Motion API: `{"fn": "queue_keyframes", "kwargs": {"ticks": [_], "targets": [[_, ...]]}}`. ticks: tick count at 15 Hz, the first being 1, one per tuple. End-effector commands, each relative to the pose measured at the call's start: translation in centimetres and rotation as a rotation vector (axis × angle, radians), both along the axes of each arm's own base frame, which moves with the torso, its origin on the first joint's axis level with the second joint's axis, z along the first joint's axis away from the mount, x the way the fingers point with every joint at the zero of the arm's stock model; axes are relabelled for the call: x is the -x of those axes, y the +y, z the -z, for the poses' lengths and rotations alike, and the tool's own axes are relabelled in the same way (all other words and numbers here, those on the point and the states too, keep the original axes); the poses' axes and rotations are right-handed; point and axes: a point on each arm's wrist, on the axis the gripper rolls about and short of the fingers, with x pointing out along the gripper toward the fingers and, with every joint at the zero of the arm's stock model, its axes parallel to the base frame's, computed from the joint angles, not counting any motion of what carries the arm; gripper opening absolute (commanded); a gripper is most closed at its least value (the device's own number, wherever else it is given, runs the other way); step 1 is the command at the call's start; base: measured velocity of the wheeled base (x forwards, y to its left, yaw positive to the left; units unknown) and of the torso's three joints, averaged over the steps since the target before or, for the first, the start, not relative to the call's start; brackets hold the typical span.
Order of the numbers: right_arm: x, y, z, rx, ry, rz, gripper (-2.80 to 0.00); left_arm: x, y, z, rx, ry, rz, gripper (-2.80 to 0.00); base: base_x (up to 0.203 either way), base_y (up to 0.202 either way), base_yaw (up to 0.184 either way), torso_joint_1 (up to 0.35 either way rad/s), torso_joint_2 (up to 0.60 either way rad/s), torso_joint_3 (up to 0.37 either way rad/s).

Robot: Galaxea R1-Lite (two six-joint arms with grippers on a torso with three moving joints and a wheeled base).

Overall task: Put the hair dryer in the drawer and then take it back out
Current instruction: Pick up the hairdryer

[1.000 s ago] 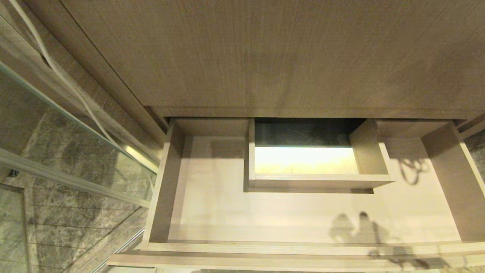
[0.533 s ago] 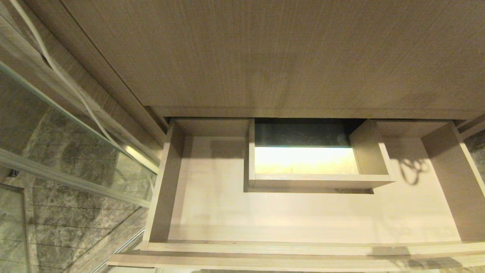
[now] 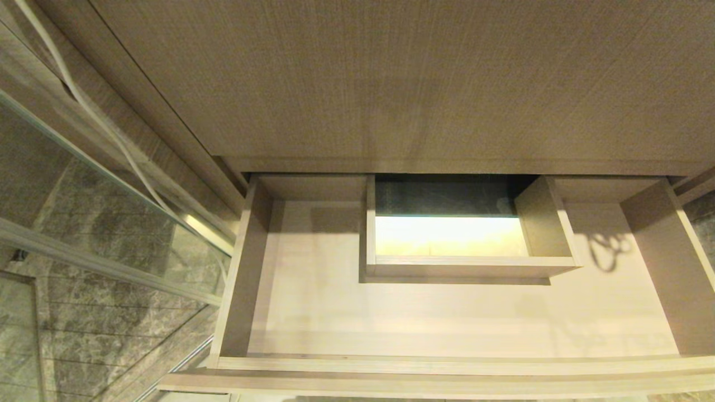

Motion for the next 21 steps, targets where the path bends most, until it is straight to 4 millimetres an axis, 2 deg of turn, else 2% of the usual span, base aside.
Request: {"fn": "queue_keyframes", "kwargs": {"ticks": [1,3,21], "targets": [[0.87,0.04,0.86,-0.006,-0.108,-0.020,-2.80,0.00,0.00,0.00,-0.001,0.000,0.000,-2.80,0.000,0.000,0.000,0.000,0.00,0.000],[1.18,0.10,1.38,-0.031,-0.169,-0.037,-2.80,0.00,0.00,0.00,0.000,0.000,0.000,-2.80,0.000,0.000,0.000,0.000,0.00,0.000],[1.17,0.09,1.36,-0.070,-0.170,-0.030,-2.80,0.00,0.00,0.00,0.000,0.000,0.000,-2.80,0.000,0.000,0.000,0.000,0.00,0.000]]}}
